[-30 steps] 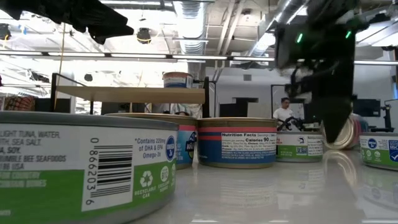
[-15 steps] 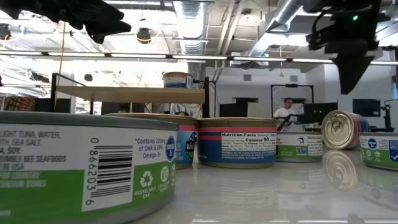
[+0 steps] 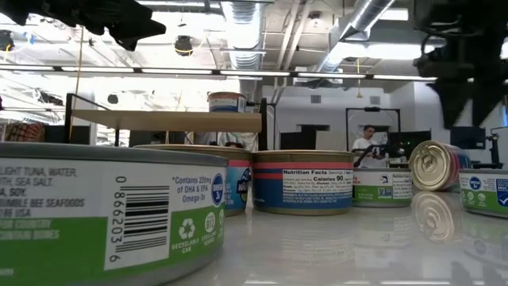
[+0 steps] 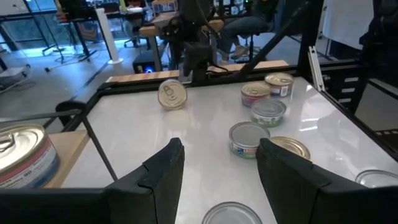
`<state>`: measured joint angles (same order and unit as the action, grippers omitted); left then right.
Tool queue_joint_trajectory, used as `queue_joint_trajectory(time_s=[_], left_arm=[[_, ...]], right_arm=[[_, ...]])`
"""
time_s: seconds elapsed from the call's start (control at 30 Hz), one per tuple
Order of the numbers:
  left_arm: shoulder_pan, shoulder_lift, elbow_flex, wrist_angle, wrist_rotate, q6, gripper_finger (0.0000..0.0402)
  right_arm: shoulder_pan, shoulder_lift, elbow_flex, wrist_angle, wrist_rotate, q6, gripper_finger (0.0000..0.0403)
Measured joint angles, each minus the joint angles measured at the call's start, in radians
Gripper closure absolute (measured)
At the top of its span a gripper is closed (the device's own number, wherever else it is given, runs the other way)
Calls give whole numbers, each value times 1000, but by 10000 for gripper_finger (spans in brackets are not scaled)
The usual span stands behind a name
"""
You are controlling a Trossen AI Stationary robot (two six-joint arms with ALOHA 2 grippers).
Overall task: Stack canned seafood by type on shelf
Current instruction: Stack the blue-pink tuna can on top of the blue-pink tuna can on the shelf
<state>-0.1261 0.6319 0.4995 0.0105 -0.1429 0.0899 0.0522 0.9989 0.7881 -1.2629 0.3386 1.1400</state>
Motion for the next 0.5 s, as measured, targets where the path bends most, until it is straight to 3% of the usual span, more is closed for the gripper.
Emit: queue_joint_trajectory(time_s=[0.27,0.5], left_arm=[[0,0,0,4,-3,2,211],[0,0,0,6,-19,11,211]], right_arm=[[-137,34,-30,44,9,-19,27],[-235,141,-30,90,-15,-138,30]])
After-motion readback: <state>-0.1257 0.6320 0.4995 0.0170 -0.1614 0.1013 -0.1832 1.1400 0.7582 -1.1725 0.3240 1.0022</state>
